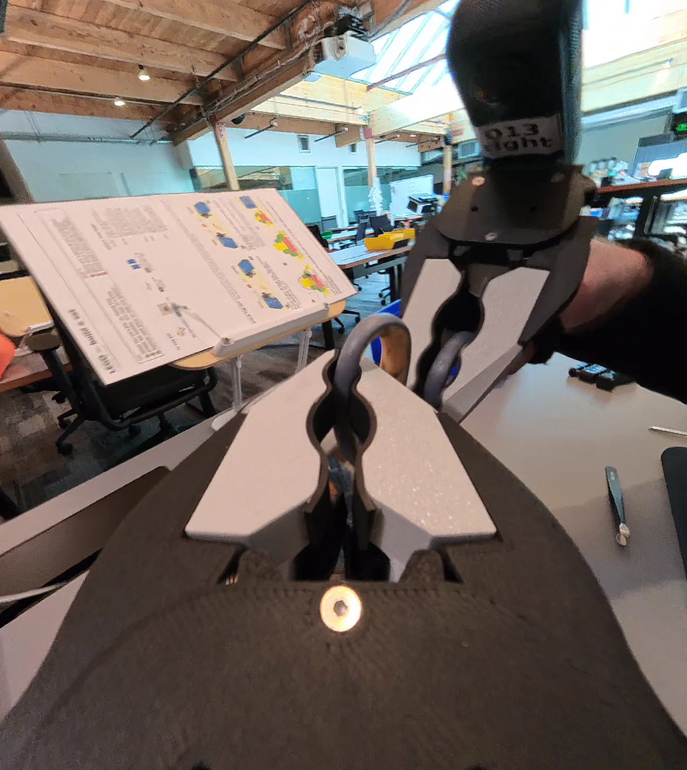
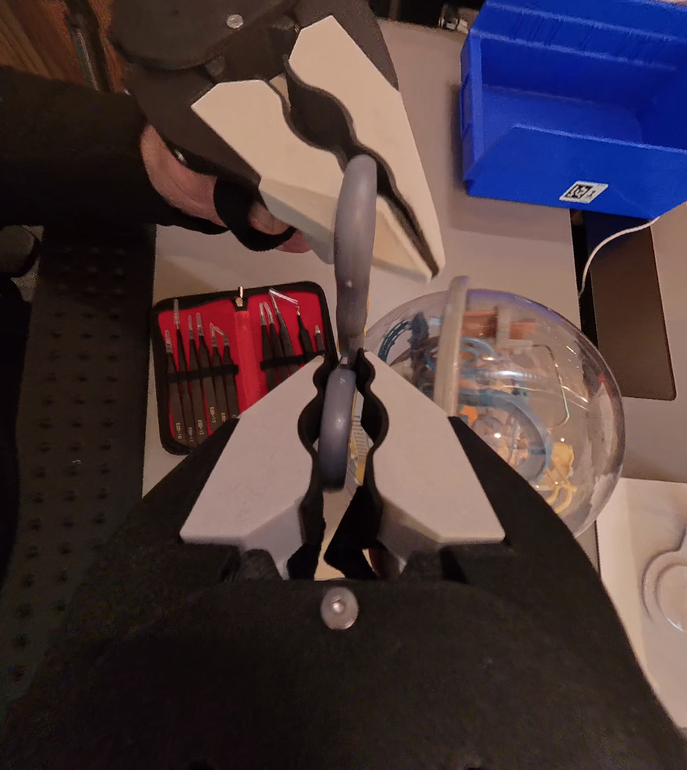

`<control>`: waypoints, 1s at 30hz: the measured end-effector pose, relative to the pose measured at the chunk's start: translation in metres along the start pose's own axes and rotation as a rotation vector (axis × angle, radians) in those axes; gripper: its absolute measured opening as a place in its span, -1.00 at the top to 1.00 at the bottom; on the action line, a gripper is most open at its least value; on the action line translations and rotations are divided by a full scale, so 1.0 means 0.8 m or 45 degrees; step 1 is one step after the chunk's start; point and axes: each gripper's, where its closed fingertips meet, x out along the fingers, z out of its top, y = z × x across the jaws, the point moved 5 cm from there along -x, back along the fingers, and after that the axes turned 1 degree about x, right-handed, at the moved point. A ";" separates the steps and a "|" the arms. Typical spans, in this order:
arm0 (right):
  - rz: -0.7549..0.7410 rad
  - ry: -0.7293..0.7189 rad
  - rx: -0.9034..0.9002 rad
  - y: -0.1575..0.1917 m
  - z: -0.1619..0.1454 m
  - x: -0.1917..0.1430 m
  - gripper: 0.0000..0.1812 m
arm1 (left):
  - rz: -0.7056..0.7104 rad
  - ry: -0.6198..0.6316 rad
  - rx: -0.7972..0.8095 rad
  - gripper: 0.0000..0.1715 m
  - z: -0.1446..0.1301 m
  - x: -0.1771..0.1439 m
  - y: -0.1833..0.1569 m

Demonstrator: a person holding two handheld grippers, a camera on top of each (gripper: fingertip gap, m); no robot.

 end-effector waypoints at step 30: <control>-0.115 -0.250 -0.034 0.059 -0.081 -0.067 0.89 | -0.025 0.057 0.460 1.00 -0.007 0.007 -0.121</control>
